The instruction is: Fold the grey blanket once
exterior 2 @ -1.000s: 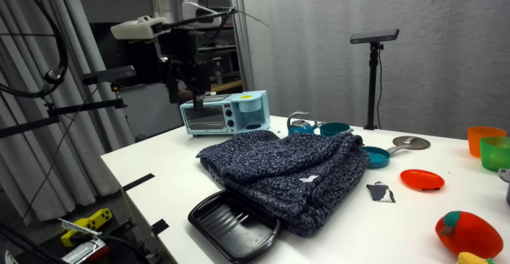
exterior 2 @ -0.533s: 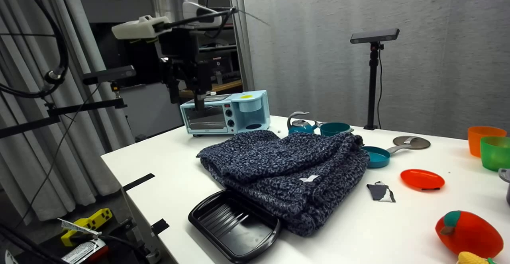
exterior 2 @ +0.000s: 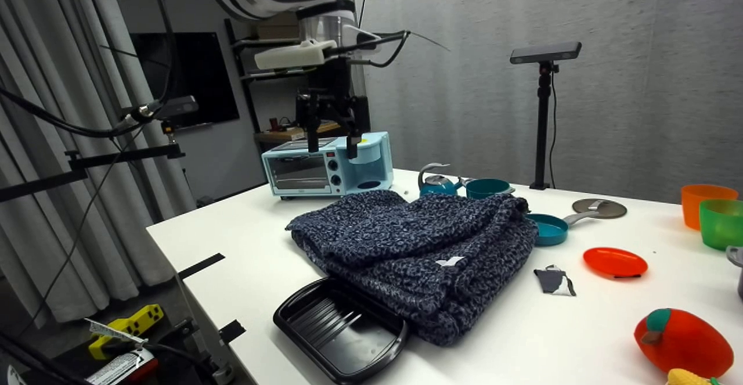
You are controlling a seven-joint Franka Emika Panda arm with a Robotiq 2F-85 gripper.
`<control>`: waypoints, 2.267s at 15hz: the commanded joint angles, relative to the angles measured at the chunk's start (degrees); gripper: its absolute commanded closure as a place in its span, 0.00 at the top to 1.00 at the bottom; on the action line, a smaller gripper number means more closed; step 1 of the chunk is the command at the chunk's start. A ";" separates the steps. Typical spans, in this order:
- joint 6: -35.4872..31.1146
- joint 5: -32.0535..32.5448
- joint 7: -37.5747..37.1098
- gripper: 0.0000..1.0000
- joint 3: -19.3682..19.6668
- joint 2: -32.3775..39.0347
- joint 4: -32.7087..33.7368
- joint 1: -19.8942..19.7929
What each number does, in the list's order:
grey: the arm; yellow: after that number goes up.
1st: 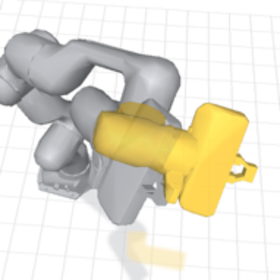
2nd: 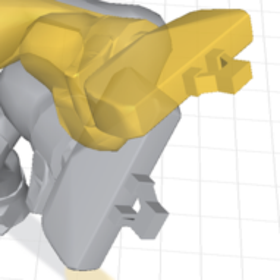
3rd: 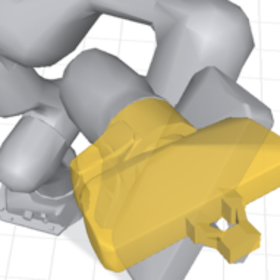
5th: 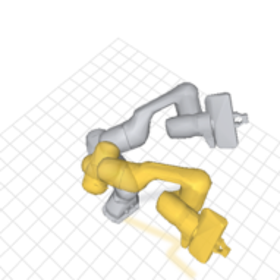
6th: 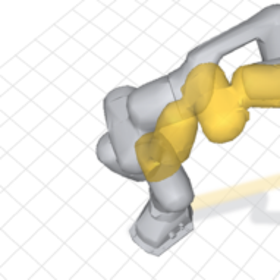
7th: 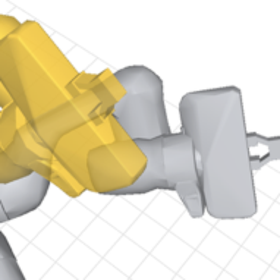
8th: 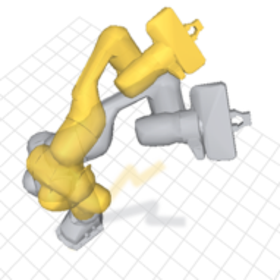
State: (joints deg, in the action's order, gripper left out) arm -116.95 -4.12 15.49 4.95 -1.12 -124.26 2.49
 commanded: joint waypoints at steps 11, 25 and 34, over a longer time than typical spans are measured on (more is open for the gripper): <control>-1.18 1.11 -0.26 1.00 -4.10 0.83 0.33 0.19; -0.48 4.19 0.59 1.00 -15.65 10.89 4.20 7.29; -2.58 8.21 1.30 1.00 -16.03 16.27 7.93 8.55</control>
State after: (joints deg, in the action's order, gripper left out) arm -117.96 1.10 16.77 -10.80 11.67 -119.00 10.52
